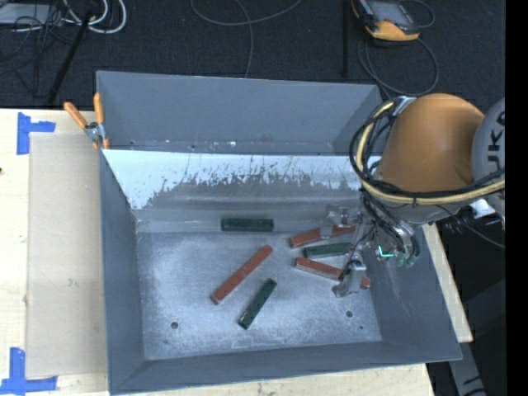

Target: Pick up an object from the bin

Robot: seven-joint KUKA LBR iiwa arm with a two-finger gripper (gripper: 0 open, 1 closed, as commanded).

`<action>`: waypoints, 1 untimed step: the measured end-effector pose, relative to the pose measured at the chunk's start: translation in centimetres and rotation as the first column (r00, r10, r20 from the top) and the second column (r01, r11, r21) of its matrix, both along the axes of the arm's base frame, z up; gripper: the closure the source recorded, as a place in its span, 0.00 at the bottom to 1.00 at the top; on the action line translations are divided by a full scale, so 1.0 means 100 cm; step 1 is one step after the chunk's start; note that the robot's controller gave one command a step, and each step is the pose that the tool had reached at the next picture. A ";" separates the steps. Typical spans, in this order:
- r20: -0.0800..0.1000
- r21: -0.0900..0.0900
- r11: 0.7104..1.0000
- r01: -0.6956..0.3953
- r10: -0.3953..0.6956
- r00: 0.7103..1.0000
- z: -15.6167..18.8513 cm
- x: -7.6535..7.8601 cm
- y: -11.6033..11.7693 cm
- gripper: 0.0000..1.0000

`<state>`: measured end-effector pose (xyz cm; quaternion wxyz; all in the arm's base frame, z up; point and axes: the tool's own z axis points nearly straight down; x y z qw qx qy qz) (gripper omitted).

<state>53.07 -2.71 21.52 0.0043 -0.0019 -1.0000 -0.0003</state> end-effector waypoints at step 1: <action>0.001 0.001 0.994 -0.106 0.106 0.994 -0.143 -0.019 -0.069 0.00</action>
Offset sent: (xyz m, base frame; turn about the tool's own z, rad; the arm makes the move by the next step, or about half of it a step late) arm -0.0163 -0.0677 -0.1381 -0.1092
